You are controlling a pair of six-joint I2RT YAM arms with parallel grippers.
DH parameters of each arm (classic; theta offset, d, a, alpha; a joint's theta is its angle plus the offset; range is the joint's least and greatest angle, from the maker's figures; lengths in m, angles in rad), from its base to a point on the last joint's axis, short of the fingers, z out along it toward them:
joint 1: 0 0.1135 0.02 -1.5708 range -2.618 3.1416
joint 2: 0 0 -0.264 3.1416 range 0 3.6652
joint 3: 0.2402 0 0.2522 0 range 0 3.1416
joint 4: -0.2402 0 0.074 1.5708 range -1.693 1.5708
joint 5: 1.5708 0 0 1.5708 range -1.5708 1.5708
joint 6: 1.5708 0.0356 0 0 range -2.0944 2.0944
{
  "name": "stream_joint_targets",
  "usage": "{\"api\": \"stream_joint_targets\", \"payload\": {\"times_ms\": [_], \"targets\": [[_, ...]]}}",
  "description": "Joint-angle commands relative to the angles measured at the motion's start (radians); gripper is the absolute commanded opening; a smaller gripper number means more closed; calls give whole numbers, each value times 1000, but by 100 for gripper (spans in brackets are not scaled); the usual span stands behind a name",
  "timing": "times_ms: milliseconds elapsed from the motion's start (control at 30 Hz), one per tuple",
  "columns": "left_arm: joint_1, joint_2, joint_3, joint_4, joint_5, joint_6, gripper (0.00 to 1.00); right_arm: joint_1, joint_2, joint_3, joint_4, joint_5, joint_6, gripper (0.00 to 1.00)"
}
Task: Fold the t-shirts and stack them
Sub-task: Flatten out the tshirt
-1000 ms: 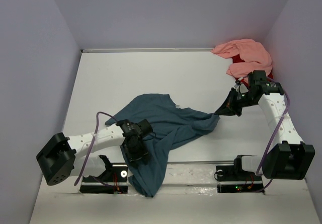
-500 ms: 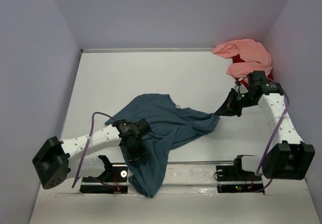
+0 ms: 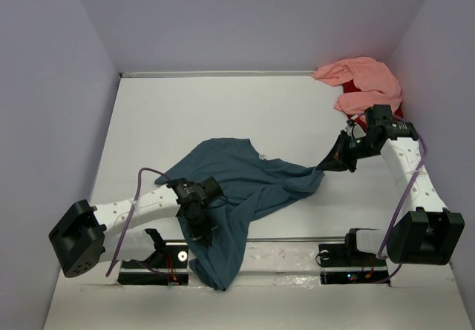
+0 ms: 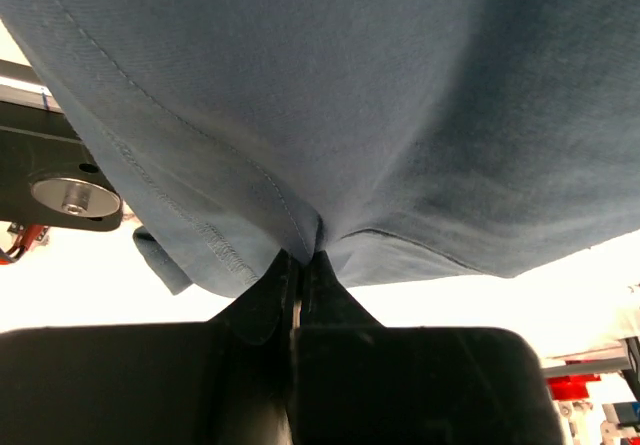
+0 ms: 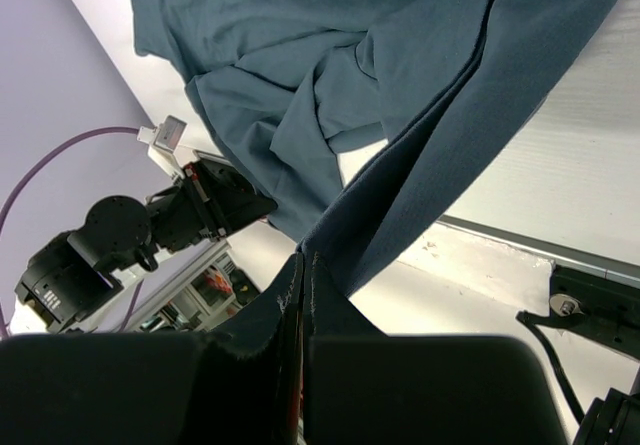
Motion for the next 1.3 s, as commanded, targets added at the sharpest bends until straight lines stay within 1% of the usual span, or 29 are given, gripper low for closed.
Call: {"api": "stream_joint_targets", "payload": {"times_ms": [0, 100, 267, 367, 400, 433, 467, 500, 567, 600, 633, 667, 733, 833, 867, 967, 1000, 1033, 1100, 1133, 1200, 1233, 1267], "targets": [[-5, -10, -11, -12, 10, -5, 0, 10, -13, 4, 30, -20, 1, 0], [-5, -17, -10, -23, 7, -11, 0, 10, -10, 4, 31, -19, 1, 0], [-4, -21, 91, -119, -57, -2, 0, 19, -5, 14, 31, -4, -2, 0], [7, 4, 209, -190, -121, 18, 0, 19, 4, 33, 30, 32, -6, 0], [22, 24, 284, -205, -143, 26, 0, 19, 7, 53, 26, 45, -6, 0], [33, 36, 327, -222, -163, 35, 0, 19, 10, 66, 23, 62, -6, 0], [42, 65, 369, -250, -210, 58, 0, 19, 15, 82, 19, 103, -8, 0], [68, 82, 459, -260, -256, 73, 0, 19, 18, 113, 17, 124, -9, 0], [100, 125, 540, -264, -296, 140, 0, 19, 30, 145, 8, 165, -19, 0], [136, 139, 611, -262, -316, 159, 0, 19, 33, 179, 7, 177, -20, 0], [136, 150, 640, -262, -316, 174, 0, 19, 35, 196, 8, 188, -20, 0], [172, 159, 668, -262, -329, 205, 0, 19, 36, 213, 10, 220, -20, 0], [205, 182, 740, -262, -345, 239, 0, 19, 44, 251, 3, 260, -17, 0], [287, 206, 812, -262, -413, 312, 0, 19, 55, 341, 11, 361, -19, 0], [329, 223, 844, -258, -428, 349, 0, 19, 50, 359, 26, 377, -16, 0], [387, 259, 903, -232, -479, 420, 0, 19, 50, 398, 80, 395, -14, 0], [419, 283, 951, -227, -508, 472, 0, 19, 58, 423, 121, 400, -3, 0], [436, 295, 985, -225, -508, 472, 0, 19, 58, 435, 144, 401, 3, 0], [472, 327, 1048, -222, -562, 543, 0, 19, 96, 472, 196, 412, 7, 0], [510, 335, 1112, -219, -576, 563, 0, 19, 110, 509, 218, 415, 6, 0], [561, 351, 1160, -184, -614, 613, 0, 19, 160, 553, 276, 447, 6, 0], [622, 354, 1186, -160, -608, 633, 0, 19, 179, 593, 299, 460, 7, 0], [656, 355, 1197, -111, -602, 665, 0, 19, 228, 621, 316, 481, 7, 0]]}}
